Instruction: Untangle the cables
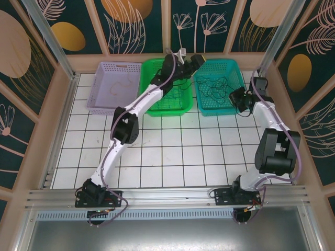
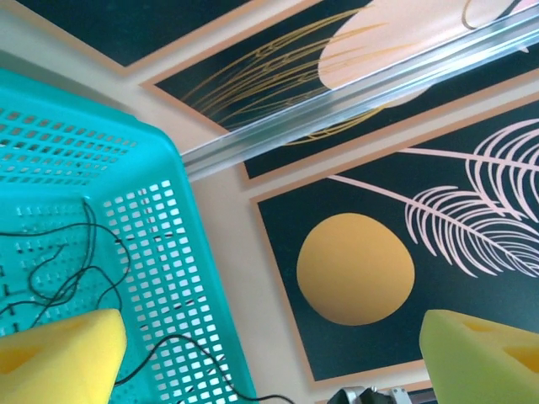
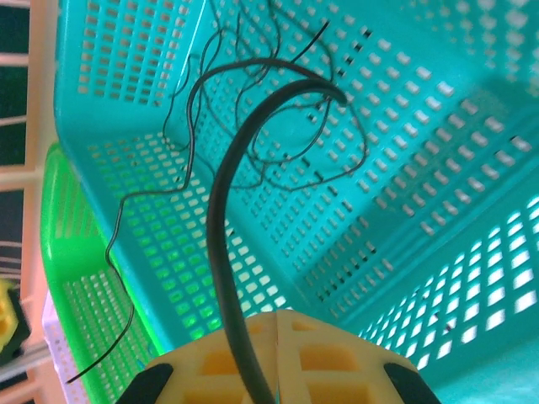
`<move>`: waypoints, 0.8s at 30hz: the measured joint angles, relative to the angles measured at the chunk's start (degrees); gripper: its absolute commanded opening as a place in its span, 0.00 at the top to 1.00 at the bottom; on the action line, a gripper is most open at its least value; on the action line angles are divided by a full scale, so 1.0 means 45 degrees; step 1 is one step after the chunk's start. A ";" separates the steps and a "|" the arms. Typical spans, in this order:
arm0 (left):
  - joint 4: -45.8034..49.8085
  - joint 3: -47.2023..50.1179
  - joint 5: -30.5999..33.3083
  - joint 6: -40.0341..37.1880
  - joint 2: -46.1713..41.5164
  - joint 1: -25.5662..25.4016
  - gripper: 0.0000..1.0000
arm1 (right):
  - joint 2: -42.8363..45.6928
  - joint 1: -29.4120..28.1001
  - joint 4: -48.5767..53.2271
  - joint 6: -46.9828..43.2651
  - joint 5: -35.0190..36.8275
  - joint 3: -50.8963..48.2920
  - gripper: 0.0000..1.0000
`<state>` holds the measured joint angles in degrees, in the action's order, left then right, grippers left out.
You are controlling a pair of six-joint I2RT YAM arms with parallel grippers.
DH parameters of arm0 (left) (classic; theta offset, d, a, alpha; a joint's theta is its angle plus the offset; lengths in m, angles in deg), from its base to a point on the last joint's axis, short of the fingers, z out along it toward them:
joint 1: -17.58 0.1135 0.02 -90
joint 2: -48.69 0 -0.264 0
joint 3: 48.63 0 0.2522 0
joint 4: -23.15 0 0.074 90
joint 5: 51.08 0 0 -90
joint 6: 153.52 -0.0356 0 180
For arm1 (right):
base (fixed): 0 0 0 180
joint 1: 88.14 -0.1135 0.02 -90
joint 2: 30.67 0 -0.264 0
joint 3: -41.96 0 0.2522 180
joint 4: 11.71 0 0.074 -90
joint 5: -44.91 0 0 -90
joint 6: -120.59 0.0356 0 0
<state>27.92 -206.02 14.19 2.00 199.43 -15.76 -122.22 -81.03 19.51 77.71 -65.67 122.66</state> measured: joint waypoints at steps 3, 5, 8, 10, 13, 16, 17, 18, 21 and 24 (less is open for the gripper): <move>0.0495 0.0068 0.0165 -0.0393 -0.0549 0.0097 0.13 | 0.0053 0.0554 -0.0024 0.0204 0.0136 0.0073 1.00; 0.0962 0.0073 0.0321 -0.0806 -0.1025 0.0097 0.13 | 0.0092 0.1044 -0.0024 0.0379 0.0141 0.0248 1.00; 0.1666 0.0423 0.0631 -0.1559 -0.2025 0.0087 0.14 | 0.0092 0.1554 -0.0024 0.0617 0.0131 0.1030 1.00; 0.2064 0.1054 0.0850 -0.2069 -0.2885 0.0087 0.14 | 0.0092 0.1598 -0.0034 0.0704 0.0058 0.1855 1.00; 0.2482 0.2749 0.1239 -0.2905 -0.4571 0.0073 0.15 | 0.0092 0.1404 -0.0175 0.0719 -0.0141 0.3468 1.00; 0.2739 0.4891 0.1647 -0.3609 -0.6339 0.0073 0.16 | -0.0005 0.1112 -0.0228 0.0607 -0.0170 0.5144 1.00; 0.2769 0.5552 0.1724 -0.3779 -0.6839 0.0078 0.16 | -0.0034 0.1039 -0.0267 0.0593 -0.0170 0.5523 1.00; 0.2783 0.6411 0.1860 -0.3949 -0.7451 0.0078 0.16 | -0.0063 0.0967 -0.0282 0.0563 -0.0180 0.5950 1.00; 0.2812 0.8437 0.2001 -0.4250 -0.8854 0.0078 0.16 | -0.0369 0.0806 -0.0316 0.0559 -0.0335 0.6970 1.00; 0.2803 1.0098 0.1996 -0.4333 -0.9904 0.0078 0.17 | -0.1175 0.0661 -0.0248 0.0515 -0.0452 0.8121 1.00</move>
<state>40.53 -160.58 23.17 -17.50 154.86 -15.41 -127.51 -78.06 18.39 80.02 -67.70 159.21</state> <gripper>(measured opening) 0.834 0.057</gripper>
